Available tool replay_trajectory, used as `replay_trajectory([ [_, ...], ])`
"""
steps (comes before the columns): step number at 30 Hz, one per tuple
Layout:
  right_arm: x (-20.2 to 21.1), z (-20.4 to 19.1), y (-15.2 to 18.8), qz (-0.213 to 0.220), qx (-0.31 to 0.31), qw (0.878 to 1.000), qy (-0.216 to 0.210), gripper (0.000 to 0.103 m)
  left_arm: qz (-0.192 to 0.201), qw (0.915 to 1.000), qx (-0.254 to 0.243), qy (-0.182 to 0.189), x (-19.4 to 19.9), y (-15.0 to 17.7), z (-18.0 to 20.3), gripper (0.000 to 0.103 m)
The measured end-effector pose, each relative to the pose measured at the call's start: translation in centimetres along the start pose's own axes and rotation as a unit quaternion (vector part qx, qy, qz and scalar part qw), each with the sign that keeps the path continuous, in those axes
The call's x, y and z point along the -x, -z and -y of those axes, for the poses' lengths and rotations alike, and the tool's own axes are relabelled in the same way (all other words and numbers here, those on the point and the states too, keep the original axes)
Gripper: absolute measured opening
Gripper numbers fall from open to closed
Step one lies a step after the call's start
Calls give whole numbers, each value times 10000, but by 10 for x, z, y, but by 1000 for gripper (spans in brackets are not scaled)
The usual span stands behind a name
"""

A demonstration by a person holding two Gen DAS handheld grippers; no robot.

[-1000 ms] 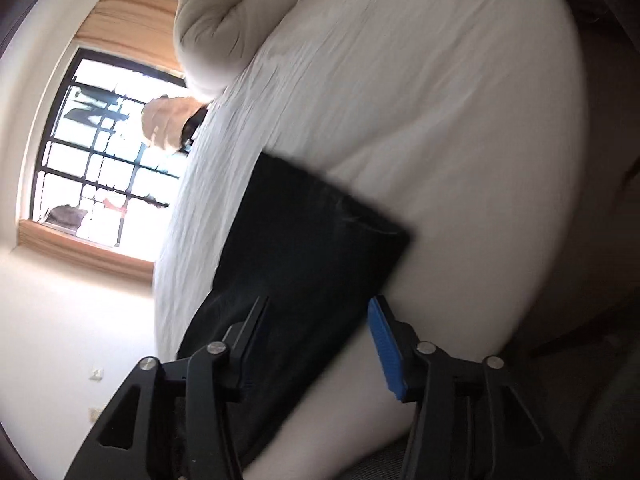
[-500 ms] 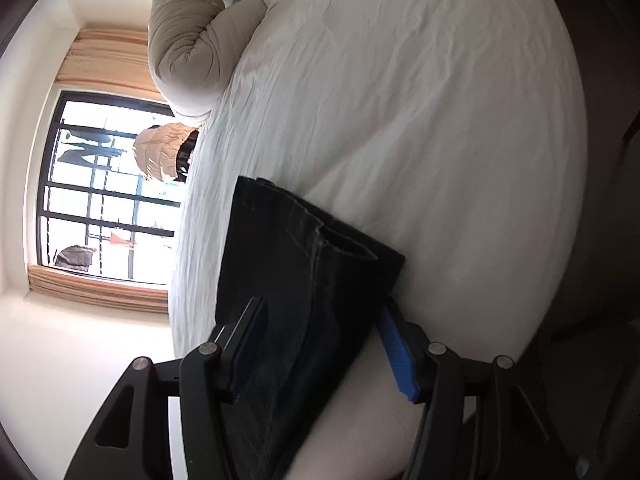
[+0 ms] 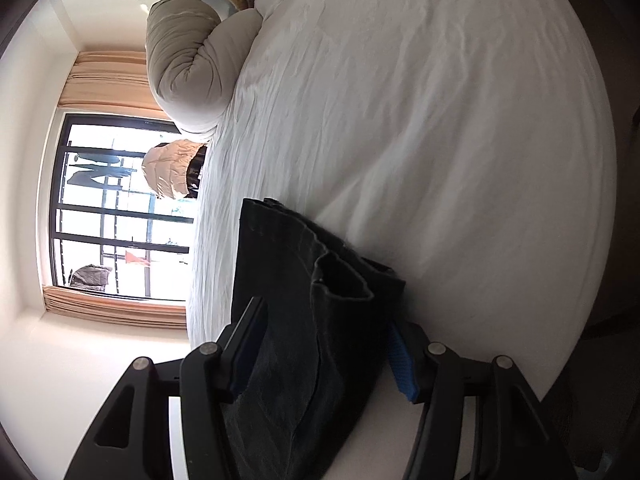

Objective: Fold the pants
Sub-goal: 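Press the folded jeans edge flat with the right tool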

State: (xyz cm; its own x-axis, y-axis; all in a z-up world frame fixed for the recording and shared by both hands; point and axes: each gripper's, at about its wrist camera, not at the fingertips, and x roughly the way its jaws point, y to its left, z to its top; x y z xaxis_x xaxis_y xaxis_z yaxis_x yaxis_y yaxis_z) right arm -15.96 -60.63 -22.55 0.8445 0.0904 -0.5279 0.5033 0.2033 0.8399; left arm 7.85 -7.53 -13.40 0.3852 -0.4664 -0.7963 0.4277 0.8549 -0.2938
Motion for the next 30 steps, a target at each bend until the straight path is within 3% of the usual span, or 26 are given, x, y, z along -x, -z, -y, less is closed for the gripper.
replay_trajectory([
  [3, -3, 1, 1, 12, 12, 10000, 32, 46, -37, 10000, 5, 26, -1, 1, 3, 91],
  [5, -3, 6, 3, 30, -97, 9999, 13, 26, -61, 10000, 17, 41, -2, 2, 4, 91],
  [7, -1, 13, 5, 47, -226, 9997, -40, 21, -78, 9999, 30, 59, -3, 3, 4, 91],
  [13, 12, 17, 12, 128, -270, 9993, -214, 20, -110, 9999, 94, 75, -3, 6, 0, 91],
  [19, 8, 14, 12, 127, -166, 9997, -141, 13, -158, 9998, 73, 130, -6, 8, 4, 91],
  [24, 1, 14, 10, 81, -239, 9996, -124, 14, -212, 9996, 71, 154, -8, 10, 6, 91],
  [27, 1, 7, 8, 68, -84, 9999, -31, 19, -251, 9995, 68, 182, -9, 12, 7, 91],
  [30, 7, 9, 8, 3, -197, 9998, -39, 33, -281, 9994, 37, 215, -10, 13, 9, 91],
])
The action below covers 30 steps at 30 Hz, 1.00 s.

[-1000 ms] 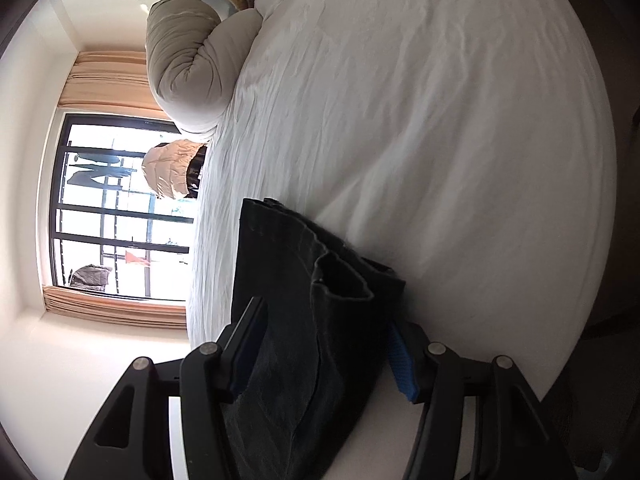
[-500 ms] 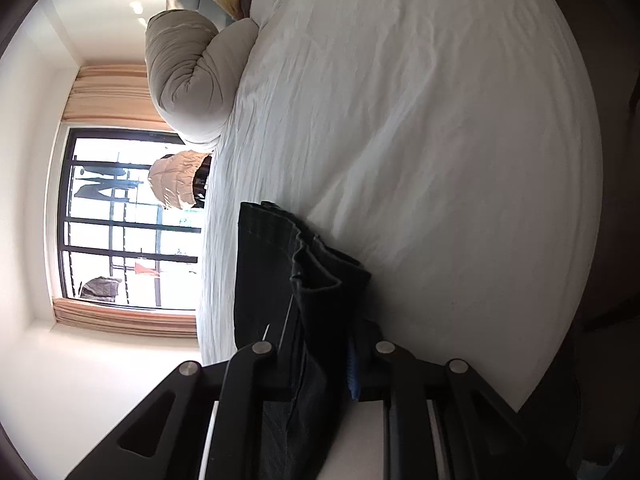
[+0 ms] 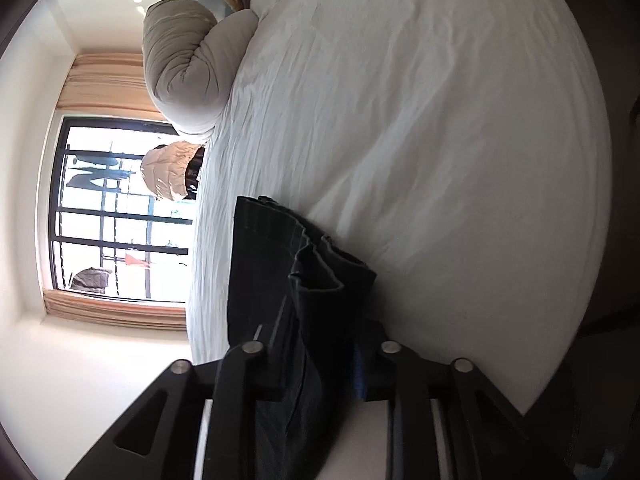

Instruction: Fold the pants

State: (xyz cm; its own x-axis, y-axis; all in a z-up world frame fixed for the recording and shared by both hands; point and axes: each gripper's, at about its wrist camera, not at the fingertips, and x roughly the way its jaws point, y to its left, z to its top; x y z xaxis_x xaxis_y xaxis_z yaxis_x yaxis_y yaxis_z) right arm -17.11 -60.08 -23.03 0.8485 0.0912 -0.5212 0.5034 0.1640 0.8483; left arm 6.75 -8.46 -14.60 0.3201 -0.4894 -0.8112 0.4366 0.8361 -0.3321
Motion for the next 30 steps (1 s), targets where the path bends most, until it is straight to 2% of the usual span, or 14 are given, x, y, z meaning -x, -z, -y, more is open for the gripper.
replay_trajectory([
  [2, 15, 5, -2, 134, -188, 9997, -1, 45, -2, 10000, -11, 28, -1, 0, 1, 91],
  [4, 28, 9, -3, 246, -192, 9993, 181, 46, -29, 10000, -12, 40, -3, 1, 2, 91],
  [7, 25, 16, -6, 131, -290, 9992, 254, 47, -69, 9999, -50, 72, -6, 2, 7, 91],
  [9, 16, 17, -9, 102, -359, 9991, 183, 56, -76, 9998, -110, 119, -6, 3, 12, 91],
  [11, 10, 17, -12, 147, -446, 9987, -174, 85, -79, 9998, -148, 144, -5, 4, 15, 91],
  [13, 6, 8, -13, 116, -387, 9990, -178, 91, -84, 9997, -168, 167, -6, 5, 18, 91],
  [15, 3, -6, -12, 21, -34, 9999, 151, 91, -80, 9997, -174, 179, -6, 5, 19, 91],
  [18, 3, -13, -7, 16, 233, 9992, 315, 80, -91, 9996, -179, 192, -8, 6, 20, 91],
  [19, 4, -12, -6, 44, 241, 9990, 367, 70, -98, 9996, -182, 200, -8, 7, 20, 91],
  [21, 6, -8, -5, 85, 229, 9984, 518, 38, -113, 9995, -188, 209, -10, 8, 21, 91],
  [22, 4, -5, -4, 13, 174, 9987, 478, 15, -115, 9995, -186, 218, -10, 8, 21, 91],
  [23, 1, -2, -4, -81, 81, 9990, 441, 16, -120, 9995, -186, 226, -10, 8, 22, 91],
  [30, 9, -16, 3, 189, 306, 9989, 306, 15, -130, 9995, -153, 262, -12, 9, 20, 91],
])
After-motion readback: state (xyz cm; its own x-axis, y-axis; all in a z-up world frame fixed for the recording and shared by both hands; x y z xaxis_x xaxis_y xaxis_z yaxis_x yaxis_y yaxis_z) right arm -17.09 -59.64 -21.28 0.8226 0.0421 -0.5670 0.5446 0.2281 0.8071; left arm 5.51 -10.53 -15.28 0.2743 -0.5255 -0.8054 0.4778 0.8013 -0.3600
